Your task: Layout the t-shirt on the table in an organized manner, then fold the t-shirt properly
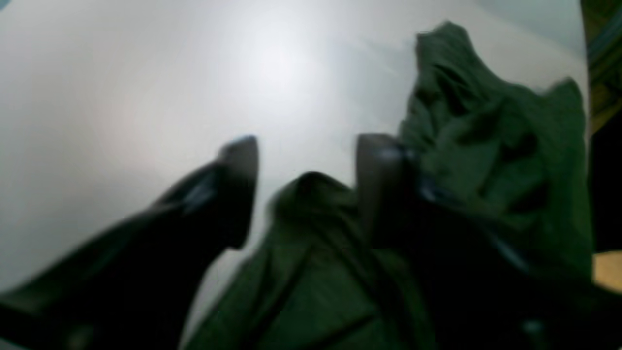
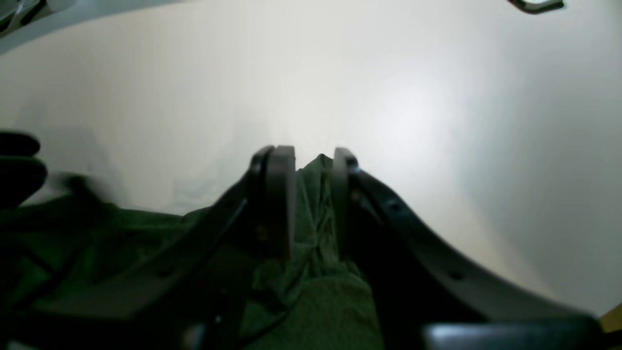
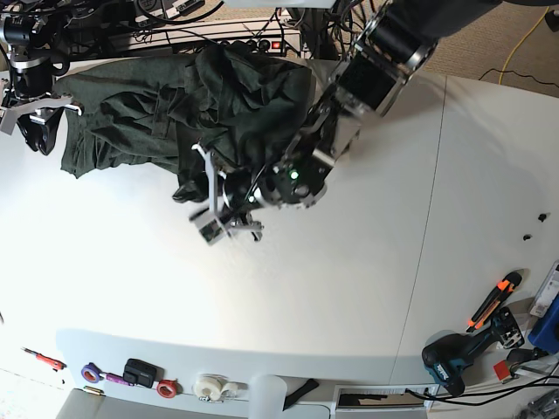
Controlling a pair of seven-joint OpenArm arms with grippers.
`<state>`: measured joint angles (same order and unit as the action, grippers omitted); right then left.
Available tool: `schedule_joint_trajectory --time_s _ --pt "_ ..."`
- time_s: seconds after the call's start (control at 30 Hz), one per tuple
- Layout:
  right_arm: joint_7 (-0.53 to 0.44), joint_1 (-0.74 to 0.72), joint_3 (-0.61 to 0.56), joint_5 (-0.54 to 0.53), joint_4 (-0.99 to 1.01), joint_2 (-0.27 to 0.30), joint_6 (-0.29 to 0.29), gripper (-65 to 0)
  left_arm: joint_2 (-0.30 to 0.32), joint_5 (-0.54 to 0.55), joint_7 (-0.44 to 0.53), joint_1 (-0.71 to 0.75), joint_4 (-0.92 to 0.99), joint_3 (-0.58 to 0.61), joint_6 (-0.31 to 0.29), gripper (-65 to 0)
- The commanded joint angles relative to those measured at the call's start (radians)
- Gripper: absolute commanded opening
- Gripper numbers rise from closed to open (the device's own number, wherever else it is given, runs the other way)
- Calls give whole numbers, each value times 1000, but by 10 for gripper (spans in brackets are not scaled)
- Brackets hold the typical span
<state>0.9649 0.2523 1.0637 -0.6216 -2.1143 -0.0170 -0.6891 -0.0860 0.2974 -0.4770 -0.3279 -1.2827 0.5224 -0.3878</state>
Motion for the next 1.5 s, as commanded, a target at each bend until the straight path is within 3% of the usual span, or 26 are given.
schedule_joint_trajectory --time_s 0.0,0.1,0.2,0.27,0.33,0.43,0.5,0.63,0.8,0.97,1.27,1.47 --pt "-26 -1 2 -17 -18 14 0 -506 -15 24 22 -35 -18 -2 14 -296" --pt "-27 -1 2 -16 -18 14 0 -506 -2 64 21 -69 -25 -7 25 -296" --pt "-37 -1 3 11 -18 18 -1 -491 23 104 -40 -88 -59 -29 -23 -299" --pt "-39 -1 2 55 -13 40 4 -371 44 139 -92 -87 -79 -55 -56 -299" --pt "-56 -1 3 70 31 90 52 -293 71 182 -119 -85 -80 -75 -84 -299" --pt "-80 -11 2 59 193 203 115 -283 119 213 -126 -79 -80 -77 -84 -299" --pt "-59 -32 2 -29 342 278 137 -283 150 213 -126 -78 -80 -77 -84 -299" --pt "121 -120 2 -262 658 399 93 -281 187 214 -125 -79 -80 -77 -85 -299" --pt "278 -230 2 -340 1011 493 4 -280 186 213 -126 -79 -80 -77 -84 -299" --pt "335 -222 -25 -367 1153 510 0 -281 185 213 -123 -79 -80 -77 -84 -299" --pt "416 -148 -281 -510 1153 507 -9 -281 183 213 -116 -79 -80 -77 -80 -299" --pt "431 -147 -352 -575 1153 507 -9 -281 184 212 -121 -79 -80 -77 -80 -299"
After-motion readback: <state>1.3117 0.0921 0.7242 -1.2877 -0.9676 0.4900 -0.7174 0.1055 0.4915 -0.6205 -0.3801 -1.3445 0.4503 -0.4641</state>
